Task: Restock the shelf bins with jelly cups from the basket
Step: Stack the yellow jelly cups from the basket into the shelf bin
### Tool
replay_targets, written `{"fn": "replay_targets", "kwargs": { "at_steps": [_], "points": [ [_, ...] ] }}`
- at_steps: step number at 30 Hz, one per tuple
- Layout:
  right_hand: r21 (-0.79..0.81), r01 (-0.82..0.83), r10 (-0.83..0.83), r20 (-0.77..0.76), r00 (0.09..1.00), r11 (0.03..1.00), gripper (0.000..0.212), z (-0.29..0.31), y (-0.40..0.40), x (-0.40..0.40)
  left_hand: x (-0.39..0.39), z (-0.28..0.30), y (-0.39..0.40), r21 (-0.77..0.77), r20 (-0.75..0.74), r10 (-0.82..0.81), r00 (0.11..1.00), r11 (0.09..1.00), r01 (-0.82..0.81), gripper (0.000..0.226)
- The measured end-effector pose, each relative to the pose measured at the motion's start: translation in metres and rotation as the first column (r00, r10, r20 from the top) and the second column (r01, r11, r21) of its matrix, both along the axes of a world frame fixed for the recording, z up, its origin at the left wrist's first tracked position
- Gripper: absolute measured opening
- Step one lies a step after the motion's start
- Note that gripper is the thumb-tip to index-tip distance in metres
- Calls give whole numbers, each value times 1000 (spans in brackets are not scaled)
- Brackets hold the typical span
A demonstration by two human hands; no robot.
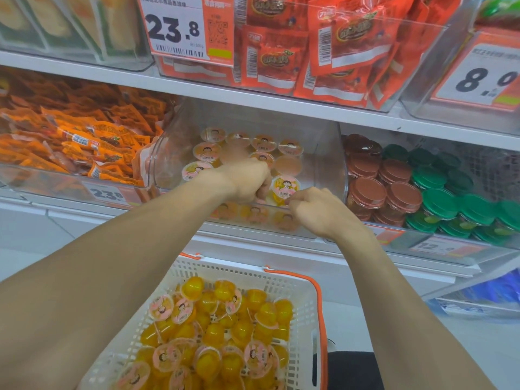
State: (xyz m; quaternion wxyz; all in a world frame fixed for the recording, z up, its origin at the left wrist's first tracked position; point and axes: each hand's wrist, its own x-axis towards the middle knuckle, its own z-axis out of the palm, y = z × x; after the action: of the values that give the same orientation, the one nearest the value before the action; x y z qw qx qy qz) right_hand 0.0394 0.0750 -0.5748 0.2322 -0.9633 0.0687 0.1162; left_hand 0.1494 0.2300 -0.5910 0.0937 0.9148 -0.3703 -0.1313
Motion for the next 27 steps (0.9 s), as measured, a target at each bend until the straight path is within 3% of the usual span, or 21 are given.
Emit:
{"fn": "replay_targets", "kwargs": {
  "at_steps": [7,10,13,15,17,20,23,25,27],
  "points": [
    [30,-1,1,-25,1000,1000,25,-3,1,1,1,0,9,-63,-78,36,996,997,-41,3],
    [19,-4,4,-43,999,1000,25,-5,0,2,2,-5,15,-119,-148,79,986,988,-97,9],
    [23,1,0,-35,999,1000,30,-7,-1,2,-8,-11,23,-232,-58,152,987,959,-161,18],
    [24,7,-6,-12,1000,1000,35,-6,-1,0,-23,-20,26,-451,92,252,963,873,-185,20],
    [37,8,-10,41,999,999,37,-8,-2,-2,-52,-29,28,-686,223,384,896,714,-136,21],
    [61,-40,20,310,950,997,37,-11,-2,-5,-99,-55,28,-876,155,499,852,468,-115,24],
    [177,-167,1,681,732,970,28,-13,13,-20,-135,-99,29,-882,-63,498,865,378,-281,25],
    [237,-231,-34,764,644,944,22,-21,31,-38,-151,-135,33,-778,-206,506,838,435,-454,21],
    [250,-291,28,713,700,923,21,-44,51,-55,-165,-185,38,-536,-297,516,803,607,-587,20]
  ]
}}
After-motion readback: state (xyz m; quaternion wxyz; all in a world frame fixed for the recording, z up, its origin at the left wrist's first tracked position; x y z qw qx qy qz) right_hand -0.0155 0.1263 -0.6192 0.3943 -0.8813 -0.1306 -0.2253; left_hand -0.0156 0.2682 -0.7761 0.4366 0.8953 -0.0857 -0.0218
